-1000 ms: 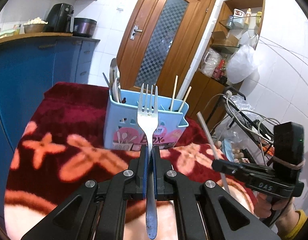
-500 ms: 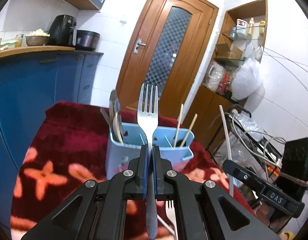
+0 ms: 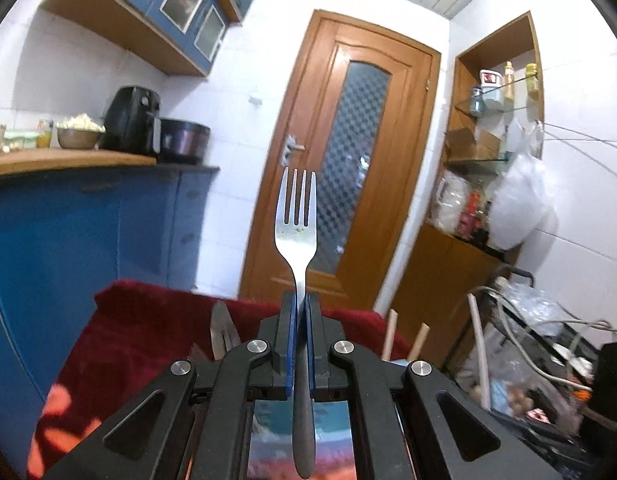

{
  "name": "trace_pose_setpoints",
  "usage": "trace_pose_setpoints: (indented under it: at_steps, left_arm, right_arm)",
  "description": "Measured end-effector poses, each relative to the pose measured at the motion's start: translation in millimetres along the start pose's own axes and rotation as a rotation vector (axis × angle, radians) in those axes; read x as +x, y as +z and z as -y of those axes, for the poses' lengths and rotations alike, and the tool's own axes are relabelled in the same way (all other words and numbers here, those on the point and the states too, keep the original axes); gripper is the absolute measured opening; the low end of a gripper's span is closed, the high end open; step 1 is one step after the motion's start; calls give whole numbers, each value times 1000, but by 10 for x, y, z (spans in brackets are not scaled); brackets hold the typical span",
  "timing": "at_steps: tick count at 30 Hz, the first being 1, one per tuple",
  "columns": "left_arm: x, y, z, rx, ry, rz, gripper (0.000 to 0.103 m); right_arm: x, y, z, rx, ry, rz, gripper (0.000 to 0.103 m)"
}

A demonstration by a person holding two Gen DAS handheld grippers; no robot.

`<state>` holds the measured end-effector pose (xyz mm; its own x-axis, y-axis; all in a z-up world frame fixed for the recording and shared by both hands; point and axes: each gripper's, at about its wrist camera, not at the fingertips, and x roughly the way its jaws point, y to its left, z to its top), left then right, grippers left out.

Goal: Organize utensils
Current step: 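Carry the metal fork over the holder with the left tool while the right tool carries the knife there, then lower and release the fork into the holder while the right tool releases the knife there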

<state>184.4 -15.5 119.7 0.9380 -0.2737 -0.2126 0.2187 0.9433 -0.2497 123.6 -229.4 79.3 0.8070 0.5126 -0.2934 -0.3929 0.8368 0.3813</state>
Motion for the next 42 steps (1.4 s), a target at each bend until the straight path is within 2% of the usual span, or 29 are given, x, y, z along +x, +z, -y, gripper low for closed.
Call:
trace_pose_setpoints:
  at_steps: [4, 11, 17, 23, 28, 31, 36, 38, 42]
  left_arm:
    - [169, -17, 11, 25, 48, 44, 4]
    - [381, -234, 54, 85, 118, 66, 4]
    - [431, -413, 40, 81, 124, 66, 4]
    - [465, -525, 54, 88, 108, 50, 4]
    - [487, -566, 31, 78, 103, 39, 4]
    - [503, -580, 14, 75, 101, 30, 5]
    - [527, -578, -7, 52, 92, -1, 13]
    - [502, -568, 11, 57, 92, 6, 19]
    - [460, -525, 73, 76, 94, 0, 22]
  right_arm:
    - [70, 24, 60, -8, -2, -3, 8]
    - [217, 178, 143, -26, -31, 38, 8]
    - [512, 316, 245, -63, -69, 107, 8]
    - [780, 290, 257, -117, -112, 157, 8]
    - [862, 175, 296, -120, -113, 151, 7]
    - [881, 105, 339, -119, -123, 119, 8]
    - [836, 96, 363, -128, -136, 99, 8]
    - [821, 86, 355, -132, -135, 90, 8]
    - [802, 75, 343, -124, -134, 61, 12]
